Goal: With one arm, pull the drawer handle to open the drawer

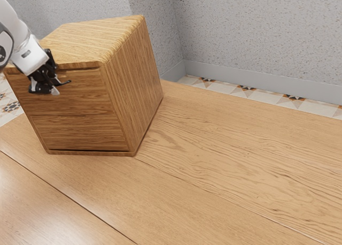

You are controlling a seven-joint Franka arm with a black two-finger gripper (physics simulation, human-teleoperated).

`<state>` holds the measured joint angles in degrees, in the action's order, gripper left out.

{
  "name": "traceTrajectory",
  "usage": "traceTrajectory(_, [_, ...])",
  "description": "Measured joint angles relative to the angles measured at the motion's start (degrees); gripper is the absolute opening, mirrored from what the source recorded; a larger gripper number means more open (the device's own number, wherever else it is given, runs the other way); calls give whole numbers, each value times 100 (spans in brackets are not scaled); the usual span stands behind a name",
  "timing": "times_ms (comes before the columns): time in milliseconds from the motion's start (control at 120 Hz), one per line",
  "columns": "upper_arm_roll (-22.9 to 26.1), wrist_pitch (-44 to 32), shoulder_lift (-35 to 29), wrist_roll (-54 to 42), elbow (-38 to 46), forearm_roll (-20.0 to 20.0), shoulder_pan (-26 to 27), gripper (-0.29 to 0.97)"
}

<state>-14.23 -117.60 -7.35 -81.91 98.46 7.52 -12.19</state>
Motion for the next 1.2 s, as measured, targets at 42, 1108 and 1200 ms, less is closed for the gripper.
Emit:
traceTrajectory(42, [-9, -11, -132, -14, 142, -3, 16, 2])
traceTrajectory(1108, [247, 221, -3754, -267, 3243, 71, -252, -8])
traceTrajectory(1200, [284, 333, -3990, -286, 3362, 69, -303, -9])
